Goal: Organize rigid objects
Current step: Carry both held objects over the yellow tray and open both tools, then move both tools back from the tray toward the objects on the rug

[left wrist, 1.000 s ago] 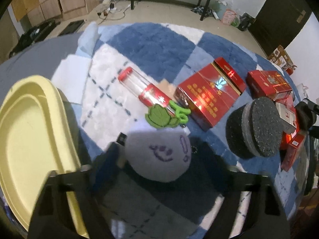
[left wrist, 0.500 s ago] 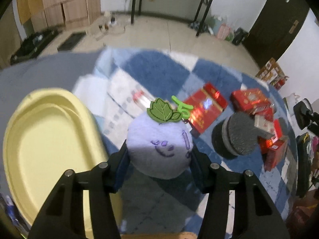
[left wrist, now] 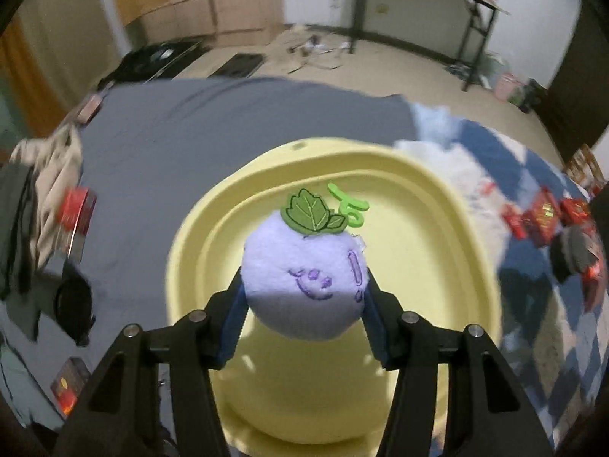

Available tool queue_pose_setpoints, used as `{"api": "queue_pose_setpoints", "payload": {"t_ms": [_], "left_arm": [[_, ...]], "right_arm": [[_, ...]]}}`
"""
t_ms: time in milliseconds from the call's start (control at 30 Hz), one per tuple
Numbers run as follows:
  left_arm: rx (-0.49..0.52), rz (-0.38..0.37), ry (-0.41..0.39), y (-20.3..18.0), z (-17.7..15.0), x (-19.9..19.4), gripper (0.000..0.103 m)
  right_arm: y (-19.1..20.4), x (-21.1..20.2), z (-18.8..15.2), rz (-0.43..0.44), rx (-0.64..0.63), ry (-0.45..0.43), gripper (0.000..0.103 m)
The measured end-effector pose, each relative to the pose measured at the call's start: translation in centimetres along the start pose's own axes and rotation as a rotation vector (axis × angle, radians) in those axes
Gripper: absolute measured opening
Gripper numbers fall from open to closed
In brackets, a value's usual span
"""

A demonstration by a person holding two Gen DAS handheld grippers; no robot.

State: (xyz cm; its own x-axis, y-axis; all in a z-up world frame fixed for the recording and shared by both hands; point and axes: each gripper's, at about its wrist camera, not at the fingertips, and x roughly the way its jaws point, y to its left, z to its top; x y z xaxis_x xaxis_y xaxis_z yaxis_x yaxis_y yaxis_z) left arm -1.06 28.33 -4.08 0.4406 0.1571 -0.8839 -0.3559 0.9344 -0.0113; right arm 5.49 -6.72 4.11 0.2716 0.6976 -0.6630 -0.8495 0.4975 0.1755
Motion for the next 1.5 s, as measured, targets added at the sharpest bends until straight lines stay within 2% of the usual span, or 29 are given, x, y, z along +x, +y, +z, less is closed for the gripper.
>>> {"api": "queue_pose_setpoints", "payload": {"t_ms": [100, 167, 233, 300, 433, 567, 800, 1067, 1167, 1233, 1300, 1500], "left_arm": [[-0.029, 0.009, -0.007, 1.3, -0.2, 1.0, 0.056], [-0.045, 0.001, -0.002, 1.8, 0.0, 1.8, 0.056], [-0.034, 0.024, -0.004, 1.9, 0.1, 2.1, 0.056], [-0.035, 0.016, -0.004, 2.1, -0.1, 2.4, 0.056], [-0.062, 0.001, 0.013, 2.8, -0.2, 3.4, 0.056], [-0.032, 0.002, 0.017, 2.6, -0.3, 4.1, 0.056], [-0.049, 0.007, 0.029, 3.0, -0.6, 5.2, 0.057], [-0.042, 0.001, 0.02, 2.5, -0.8, 5.4, 0.061], [-0.047, -0.007, 0.0, 2.4, -0.8, 4.9, 0.075], [-0.045, -0.009, -0.028, 2.1, -0.8, 4.2, 0.088], [-0.043, -0.004, -0.054, 1.7, -0.7, 3.5, 0.095], [0.019, 0.009, -0.142, -1.3, 0.3, -0.2, 0.103]], "right_arm": [[4.3, 6.3, 0.7, 0.018, -0.057, 0.023, 0.068], [6.0, 9.6, 0.7, -0.006, -0.093, 0.041, 0.068], [6.6, 12.4, 0.6, -0.025, -0.111, 0.071, 0.068], [6.7, 15.1, 0.7, -0.052, -0.127, 0.089, 0.068], [7.4, 18.5, 0.6, -0.087, -0.152, 0.108, 0.068], [8.1, 20.3, 0.7, -0.149, -0.163, 0.105, 0.068], [8.1, 21.4, 0.5, -0.169, -0.144, 0.109, 0.068], [8.1, 22.1, 0.3, -0.142, -0.129, 0.103, 0.073], [8.1, 21.5, 0.2, -0.113, -0.119, 0.094, 0.085], [8.2, 20.6, 0.0, -0.096, -0.122, 0.073, 0.089], [8.1, 19.3, -0.4, -0.079, -0.119, 0.058, 0.093], [6.0, 13.7, -1.4, -0.079, -0.06, 0.004, 0.1]]}}
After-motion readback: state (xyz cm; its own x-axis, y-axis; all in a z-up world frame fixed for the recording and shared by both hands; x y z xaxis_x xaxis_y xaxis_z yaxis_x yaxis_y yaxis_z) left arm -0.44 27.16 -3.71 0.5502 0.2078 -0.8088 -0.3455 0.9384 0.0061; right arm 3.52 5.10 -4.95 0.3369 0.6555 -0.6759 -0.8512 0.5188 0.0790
